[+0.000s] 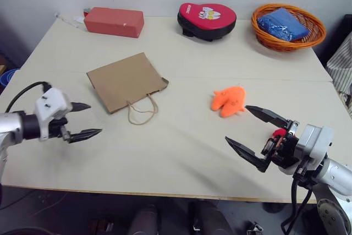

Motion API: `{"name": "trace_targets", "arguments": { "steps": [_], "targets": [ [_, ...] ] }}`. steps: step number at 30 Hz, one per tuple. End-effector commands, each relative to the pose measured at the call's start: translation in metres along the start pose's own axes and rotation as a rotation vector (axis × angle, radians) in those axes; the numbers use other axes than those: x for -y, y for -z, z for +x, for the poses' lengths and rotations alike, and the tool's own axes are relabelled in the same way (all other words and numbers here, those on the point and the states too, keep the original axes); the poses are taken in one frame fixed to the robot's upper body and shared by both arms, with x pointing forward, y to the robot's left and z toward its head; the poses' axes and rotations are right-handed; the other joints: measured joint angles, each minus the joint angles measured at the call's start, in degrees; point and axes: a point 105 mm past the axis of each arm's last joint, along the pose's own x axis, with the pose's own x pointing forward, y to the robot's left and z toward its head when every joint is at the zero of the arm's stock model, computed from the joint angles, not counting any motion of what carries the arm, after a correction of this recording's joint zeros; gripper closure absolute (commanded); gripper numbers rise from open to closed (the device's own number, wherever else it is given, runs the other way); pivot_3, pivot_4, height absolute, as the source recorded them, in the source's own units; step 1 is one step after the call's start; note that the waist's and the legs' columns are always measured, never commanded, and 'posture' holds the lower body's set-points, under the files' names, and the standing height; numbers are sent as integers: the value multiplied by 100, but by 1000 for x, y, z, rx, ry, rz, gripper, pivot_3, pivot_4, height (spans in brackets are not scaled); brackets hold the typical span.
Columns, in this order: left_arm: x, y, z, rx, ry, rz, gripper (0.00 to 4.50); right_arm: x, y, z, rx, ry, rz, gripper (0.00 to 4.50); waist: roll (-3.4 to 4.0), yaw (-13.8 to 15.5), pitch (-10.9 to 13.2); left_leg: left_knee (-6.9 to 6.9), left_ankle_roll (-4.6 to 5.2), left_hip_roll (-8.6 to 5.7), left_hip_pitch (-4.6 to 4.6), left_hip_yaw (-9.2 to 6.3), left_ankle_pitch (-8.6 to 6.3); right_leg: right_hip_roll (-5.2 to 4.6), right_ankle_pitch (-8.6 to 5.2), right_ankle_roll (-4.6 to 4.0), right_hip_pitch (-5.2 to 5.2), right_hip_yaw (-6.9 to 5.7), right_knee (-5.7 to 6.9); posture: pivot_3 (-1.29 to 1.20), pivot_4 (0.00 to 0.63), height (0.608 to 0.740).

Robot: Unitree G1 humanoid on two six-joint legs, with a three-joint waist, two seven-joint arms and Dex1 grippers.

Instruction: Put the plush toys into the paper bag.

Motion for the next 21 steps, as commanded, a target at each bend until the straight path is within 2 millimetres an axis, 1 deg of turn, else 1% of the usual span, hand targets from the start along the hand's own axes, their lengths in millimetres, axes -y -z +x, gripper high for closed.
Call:
{"name": "trace_targets", "arguments": {
  "steps": [1, 3, 5, 9, 11, 12, 14, 16, 20, 21],
  "targets": [
    [-8, -16, 23, -15, 46, 102, 0, -4, -2, -3, 3, 9, -14, 30, -1, -2, 0, 7, 0, 0, -4, 0, 0, 3, 0, 0, -2, 0, 2, 0, 150, 740],
    [-21, -28, 45, 21, 31, 147, 0, -6, 3, -5, -12, 15, 1, 30, -1, 10, 0, 18, 0, 0, -3, 1, 1, 2, 0, 0, -2, 1, 18, 0, 150, 740],
    [-26, -35, 59, 40, 35, 177, 0, -8, 5, -6, -19, 18, 9, 30, -2, 37, 0, 28, -2, 0, -2, 1, 3, 6, 0, 0, -2, 1, 22, 0, 150, 740],
    [-21, -32, 85, 29, 133, 241, 0, -10, 8, -9, -29, 45, 15, 30, -2, -43, 0, 28, -5, 0, -1, 4, 4, 9, 0, 0, -9, 8, 36, 0, 150, 740],
    [-20, -33, 93, 46, 154, 239, 0, -11, 9, -10, -34, 60, 11, 30, -2, -39, 0, 27, -7, 1, -1, 4, 5, 12, 0, 0, -13, 10, 40, 0, 150, 740],
    [-20, -33, 96, 47, 157, 244, 411, -11, 10, -11, -37, 65, 10, 0, -2, -35, 0, 27, -8, 2, -1, 2, 6, 12, 0, 0, -14, 9, 41, 0, 150, 740],
    [-22, -33, 100, 56, 157, 259, 874, -12, 11, -13, -42, 75, 8, 0, -3, -31, 0, 29, -9, 2, -2, 3, 6, 10, 0, 0, -15, 10, 42, 0, 150, 740],
    [-25, -37, 104, 83, 139, 258, 1517, -13, 14, -15, -50, 87, 5, 0, -3, -21, 0, 31, -10, 2, -2, 2, 7, 9, 0, 0, -15, 9, 41, 0, 150, 740],
    [-24, -43, 107, 129, 165, 248, 2723, -17, 24, -22, -88, 93, 12, 0, -4, -5, 0, 32, -10, 1, -2, 2, 6, 8, 0, 0, -14, 9, 42, 0, 150, 740],
    [-24, -46, 106, 146, 179, 237, 3089, -19, 27, -25, -100, 94, 16, 0, -4, -5, 0, 32, -10, 1, -2, 2, 7, 8, 0, 0, -14, 9, 42, 0, 150, 740]
  ]
}}
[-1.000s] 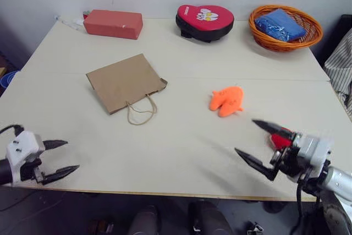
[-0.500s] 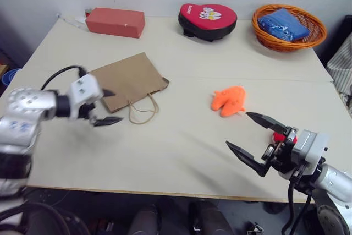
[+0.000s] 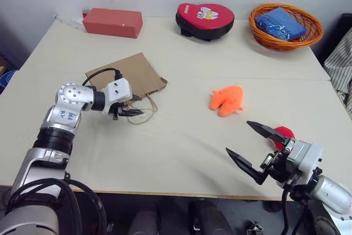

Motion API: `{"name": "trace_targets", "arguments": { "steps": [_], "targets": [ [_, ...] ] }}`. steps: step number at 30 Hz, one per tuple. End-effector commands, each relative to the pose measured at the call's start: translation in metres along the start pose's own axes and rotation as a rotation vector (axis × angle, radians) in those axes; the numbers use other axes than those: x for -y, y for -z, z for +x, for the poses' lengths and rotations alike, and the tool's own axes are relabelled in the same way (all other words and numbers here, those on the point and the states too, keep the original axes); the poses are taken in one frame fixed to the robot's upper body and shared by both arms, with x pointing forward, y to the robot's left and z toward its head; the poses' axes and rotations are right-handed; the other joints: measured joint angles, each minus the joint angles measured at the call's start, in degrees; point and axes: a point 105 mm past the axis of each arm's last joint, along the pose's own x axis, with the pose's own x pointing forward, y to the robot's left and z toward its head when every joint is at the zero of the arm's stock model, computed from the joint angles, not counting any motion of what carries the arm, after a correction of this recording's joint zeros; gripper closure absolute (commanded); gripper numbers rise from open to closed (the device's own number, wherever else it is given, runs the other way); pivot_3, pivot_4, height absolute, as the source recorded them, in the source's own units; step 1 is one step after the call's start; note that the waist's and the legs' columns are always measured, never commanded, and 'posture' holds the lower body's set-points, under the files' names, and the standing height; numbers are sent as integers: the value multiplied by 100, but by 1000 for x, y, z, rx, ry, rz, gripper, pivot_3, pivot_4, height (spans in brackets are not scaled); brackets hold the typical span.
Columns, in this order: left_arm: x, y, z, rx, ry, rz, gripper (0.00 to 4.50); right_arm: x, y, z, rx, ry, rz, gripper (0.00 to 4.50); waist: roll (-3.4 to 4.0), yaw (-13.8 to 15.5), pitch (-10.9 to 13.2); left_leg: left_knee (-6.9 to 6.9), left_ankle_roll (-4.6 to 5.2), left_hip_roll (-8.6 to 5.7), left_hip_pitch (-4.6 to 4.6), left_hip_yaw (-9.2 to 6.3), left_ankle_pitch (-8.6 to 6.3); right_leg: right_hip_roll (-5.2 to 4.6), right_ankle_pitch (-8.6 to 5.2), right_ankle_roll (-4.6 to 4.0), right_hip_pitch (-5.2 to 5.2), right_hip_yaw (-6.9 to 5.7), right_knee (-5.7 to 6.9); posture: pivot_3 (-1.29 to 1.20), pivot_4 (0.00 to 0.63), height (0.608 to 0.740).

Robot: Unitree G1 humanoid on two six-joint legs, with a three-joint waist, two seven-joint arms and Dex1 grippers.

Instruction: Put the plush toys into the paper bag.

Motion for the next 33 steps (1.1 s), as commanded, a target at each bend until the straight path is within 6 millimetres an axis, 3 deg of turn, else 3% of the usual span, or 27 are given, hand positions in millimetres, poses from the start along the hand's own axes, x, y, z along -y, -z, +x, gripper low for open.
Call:
{"name": "trace_targets", "arguments": {
  "steps": [1, 5, 8, 13, 18, 22, 28, 33],
  "targets": [
    [-8, -19, -6, 85, 2, 17, 3341, -3, 5, -8, -21, 5, -11, 0, 0, 1, 0, 0, 0, 0, 0, 0, 0, 0, 0, 0, 0, 0, 1, 0, 150, 740],
    [-2, -44, -1, 220, 84, -14, 4480, -6, 19, -20, -92, 16, 33, 0, 0, 9, 0, 1, 0, 0, 0, 0, 0, -1, 0, 0, 1, 0, 2, 0, 150, 740],
    [4, -73, 9, 360, 137, -51, 4480, -6, 20, -26, -94, 25, 45, 0, 0, 20, 0, 3, 0, 0, 0, 0, 0, -1, 0, 0, 3, -1, 3, 0, 150, 740],
    [19, -115, 24, 506, 215, -82, 4500, -9, 14, -24, -71, 1, 87, 1222, 0, 90, 0, 7, 0, 0, 0, 0, 0, -1, 0, 0, 4, 1, 5, 0, 150, 740],
    [42, -138, 26, 568, 341, -65, 4500, -18, 7, 10, -60, -84, 99, 2927, 0, 55, 0, 8, -8, 1, 4, 0, 5, 3, 0, 0, 2, 6, 9, 0, 150, 740],
    [56, -148, 15, 613, 429, -65, 4500, -16, 13, 47, -60, -85, 88, 4282, 1, 52, 0, 17, -15, 1, 9, -4, 9, 4, 0, 0, 2, 6, 7, 0, 150, 740],
    [58, -144, 10, 600, 426, -55, 4500, -20, 34, 97, -100, -139, 40, 4402, 1, 15, 0, 25, -16, 0, 7, -7, 9, 5, 0, 0, -1, 5, 9, 0, 150, 740],
    [60, -144, 7, 603, 423, -75, 4500, -21, 38, 142, -74, -129, 48, 4402, 1, -28, 0, 35, -15, 0, -10, -7, 9, 4, 0, 0, -14, 4, 13, 0, 150, 740]
  ]
}}
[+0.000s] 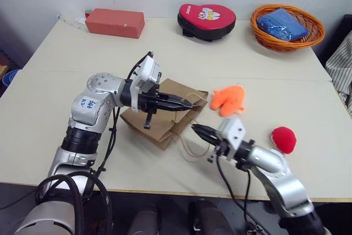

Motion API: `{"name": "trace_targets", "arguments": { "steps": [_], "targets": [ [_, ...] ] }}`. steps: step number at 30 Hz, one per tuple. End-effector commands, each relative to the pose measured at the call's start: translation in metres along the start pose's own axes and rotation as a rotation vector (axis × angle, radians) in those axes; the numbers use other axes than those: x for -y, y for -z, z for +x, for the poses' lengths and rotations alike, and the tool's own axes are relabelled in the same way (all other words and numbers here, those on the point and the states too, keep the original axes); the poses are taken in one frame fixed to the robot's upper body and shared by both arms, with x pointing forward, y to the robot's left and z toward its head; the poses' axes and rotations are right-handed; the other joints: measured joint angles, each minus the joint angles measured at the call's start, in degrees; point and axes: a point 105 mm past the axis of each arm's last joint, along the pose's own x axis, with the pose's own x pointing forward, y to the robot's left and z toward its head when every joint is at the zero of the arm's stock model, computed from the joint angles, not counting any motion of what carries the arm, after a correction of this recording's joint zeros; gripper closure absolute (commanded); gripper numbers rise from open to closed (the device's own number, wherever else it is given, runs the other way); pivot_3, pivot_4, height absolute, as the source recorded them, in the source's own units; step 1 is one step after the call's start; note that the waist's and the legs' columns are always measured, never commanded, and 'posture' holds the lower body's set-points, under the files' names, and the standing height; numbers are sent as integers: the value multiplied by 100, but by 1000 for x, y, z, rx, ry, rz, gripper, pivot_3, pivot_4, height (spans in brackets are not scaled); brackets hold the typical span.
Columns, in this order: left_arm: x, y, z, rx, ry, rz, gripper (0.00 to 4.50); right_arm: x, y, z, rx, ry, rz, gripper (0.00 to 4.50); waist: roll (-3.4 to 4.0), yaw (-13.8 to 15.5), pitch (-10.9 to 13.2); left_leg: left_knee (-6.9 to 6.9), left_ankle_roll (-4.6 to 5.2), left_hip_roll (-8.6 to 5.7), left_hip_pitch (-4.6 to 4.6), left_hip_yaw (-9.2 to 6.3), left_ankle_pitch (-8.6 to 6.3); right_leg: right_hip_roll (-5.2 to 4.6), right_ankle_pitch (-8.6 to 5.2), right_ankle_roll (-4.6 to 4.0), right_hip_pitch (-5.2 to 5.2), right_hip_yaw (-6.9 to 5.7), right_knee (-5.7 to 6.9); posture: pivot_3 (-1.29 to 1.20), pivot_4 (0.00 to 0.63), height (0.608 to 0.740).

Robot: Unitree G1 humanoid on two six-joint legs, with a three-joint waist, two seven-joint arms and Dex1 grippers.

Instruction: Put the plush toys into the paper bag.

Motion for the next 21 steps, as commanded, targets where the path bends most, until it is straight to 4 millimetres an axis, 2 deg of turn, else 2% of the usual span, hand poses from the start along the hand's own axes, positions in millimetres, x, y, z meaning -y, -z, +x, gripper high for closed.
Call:
{"name": "trace_targets", "arguments": {
  "steps": [1, 6, 8, 10, 13, 21],
  "targets": [
    [6, -14, -2, 28, 5, 39, 4500, 0, -7, 24, 28, 8, -20, 4402, 1, -18, 0, 1, 0, 0, -3, -1, 0, -1, 0, 0, -5, -1, 4, 0, 150, 740],
    [8, -13, -4, 28, 1, 9, 4500, -4, -17, 56, 80, -26, -29, 4402, 1, -34, 0, 2, -1, 0, -9, -2, 0, -1, 0, 0, -16, -2, 10, 0, 150, 740],
    [6, -16, -5, 52, -17, -5, 4500, -6, -12, 69, 51, -45, -5, 4402, 1, -40, 0, 11, -1, 0, -30, -2, 0, -1, 0, 0, -35, -2, 19, 0, 150, 740],
    [5, -17, -5, 64, -22, -17, 4500, -6, -5, 75, 27, -51, 2, 4402, 1, -52, 0, 39, -2, 0, -69, -1, 1, -1, 0, 0, -76, -3, 62, 0, 150, 740],
    [2, -21, -7, 89, -45, -25, 4500, 2, 6, 84, 14, -34, 0, 4402, 1, -63, 0, 41, -1, 0, -69, -1, 0, -2, 0, 0, -78, -5, 64, 0, 150, 740],
    [-12, -33, -20, 170, -140, -71, 4500, 7, 11, 100, 63, -36, -40, 4402, 1, -177, 0, 43, -2, 0, -70, -1, 1, -3, 0, 0, -78, -7, 67, 0, 150, 740]
  ]
}}
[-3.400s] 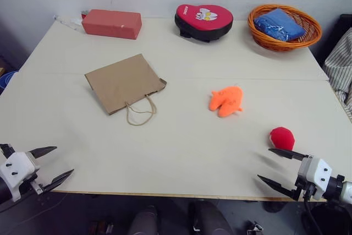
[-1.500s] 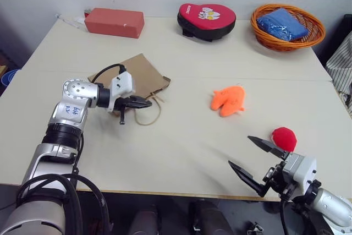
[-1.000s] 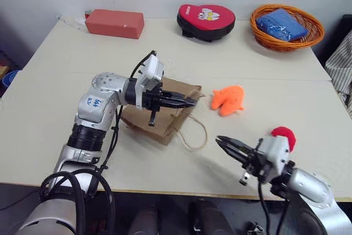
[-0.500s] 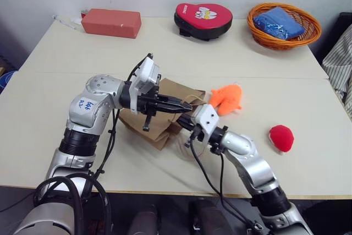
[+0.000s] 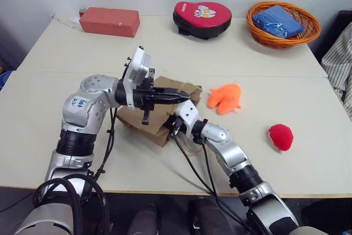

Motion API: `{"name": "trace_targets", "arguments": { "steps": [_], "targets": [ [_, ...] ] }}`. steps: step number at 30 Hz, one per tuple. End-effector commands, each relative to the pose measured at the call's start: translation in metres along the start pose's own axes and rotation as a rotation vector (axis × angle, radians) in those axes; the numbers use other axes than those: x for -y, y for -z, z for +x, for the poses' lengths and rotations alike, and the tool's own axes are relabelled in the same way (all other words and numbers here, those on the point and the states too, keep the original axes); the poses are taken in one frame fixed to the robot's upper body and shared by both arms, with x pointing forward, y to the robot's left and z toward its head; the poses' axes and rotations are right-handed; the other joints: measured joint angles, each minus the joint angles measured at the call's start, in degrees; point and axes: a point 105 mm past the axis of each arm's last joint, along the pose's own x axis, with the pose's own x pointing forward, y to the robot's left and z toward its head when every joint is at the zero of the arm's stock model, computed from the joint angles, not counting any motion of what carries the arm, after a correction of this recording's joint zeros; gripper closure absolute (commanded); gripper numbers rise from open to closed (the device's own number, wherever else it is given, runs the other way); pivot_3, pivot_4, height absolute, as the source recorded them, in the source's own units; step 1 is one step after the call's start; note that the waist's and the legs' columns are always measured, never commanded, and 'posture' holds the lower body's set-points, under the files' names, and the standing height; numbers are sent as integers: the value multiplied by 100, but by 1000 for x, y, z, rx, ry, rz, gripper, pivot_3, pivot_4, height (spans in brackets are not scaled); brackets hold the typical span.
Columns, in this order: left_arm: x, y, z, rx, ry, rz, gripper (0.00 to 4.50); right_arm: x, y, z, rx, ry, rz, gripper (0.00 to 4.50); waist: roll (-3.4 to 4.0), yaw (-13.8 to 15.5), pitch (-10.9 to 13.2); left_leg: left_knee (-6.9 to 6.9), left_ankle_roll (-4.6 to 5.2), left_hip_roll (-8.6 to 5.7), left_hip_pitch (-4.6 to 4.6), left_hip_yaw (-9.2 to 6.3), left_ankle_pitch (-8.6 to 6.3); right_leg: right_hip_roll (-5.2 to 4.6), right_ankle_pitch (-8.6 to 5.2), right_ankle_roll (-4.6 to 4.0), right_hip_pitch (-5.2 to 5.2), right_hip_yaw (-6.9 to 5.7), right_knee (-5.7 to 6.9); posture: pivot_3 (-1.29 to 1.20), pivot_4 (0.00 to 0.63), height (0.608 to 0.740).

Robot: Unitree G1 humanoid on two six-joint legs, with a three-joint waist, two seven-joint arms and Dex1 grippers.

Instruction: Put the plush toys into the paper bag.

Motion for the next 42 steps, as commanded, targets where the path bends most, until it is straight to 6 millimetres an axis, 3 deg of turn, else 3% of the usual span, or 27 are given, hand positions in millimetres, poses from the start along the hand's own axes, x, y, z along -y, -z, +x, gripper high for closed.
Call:
{"name": "trace_targets", "arguments": {
  "steps": [1, 7, 13, 18, 22, 25, 30, 38, 42],
  "targets": [
    [-3, -17, -6, 48, -29, 21, 4500, 3, -11, 6, 70, 12, -55, 4402, 0, -39, 0, 0, 0, 0, 0, 0, 0, 0, 0, 0, 0, 0, 5, 0, 150, 740],
    [-11, -23, -21, 71, -91, 4, 4500, 11, -6, 14, 81, 70, -115, 4402, 0, -141, 0, -1, -5, 1, 1, -1, 3, 1, 0, 0, -1, -2, 10, 0, 150, 740],
    [-7, -27, -25, 74, -61, -7, 4500, -2, 10, 28, -37, -34, 28, 4402, 0, -217, 0, 1, -6, 1, 5, -1, 3, 1, 0, 0, -1, -3, 19, 0, 150, 740],
    [0, -24, -23, 60, -14, -23, 4500, -14, 5, 40, -95, -159, 94, 4402, 1, -236, 0, 0, -8, 2, 12, -2, 4, 2, 0, 0, -1, -3, 27, 0, 150, 740],
    [1, -23, -23, 61, -10, -28, 4500, -11, -9, 49, -61, -162, 107, 4402, 1, -258, 0, -1, -8, 2, 12, -4, 4, 2, 0, 0, -2, -4, 29, 0, 150, 740],
    [1, -24, -26, 67, -13, -25, 4500, -14, 1, 48, -99, -178, 64, 4402, 1, -264, 0, -1, -9, 2, 11, -4, 4, 1, 0, 0, -3, -4, 29, 0, 150, 740],
    [0, -38, -31, 81, -32, 20, 4500, -19, 23, 41, -133, -151, 56, 4402, 1, -281, -1, 0, -9, 1, 12, -5, 4, 1, 0, 0, -2, -4, 29, 0, 150, 740],
    [-2, -71, -48, 138, -82, 84, 4500, -19, 31, 37, -135, -112, 77, 4402, 0, -284, -2, 1, -9, 1, 17, -7, 4, 0, 0, 0, 3, -4, 29, 0, 150, 740],
    [-4, -77, -50, 156, -100, 89, 4500, -17, 34, 37, -154, -98, 91, 4402, 0, -285, -3, 2, -9, 1, 21, -8, 4, 0, 0, 0, 8, -5, 29, 0, 150, 740]
  ]
}}
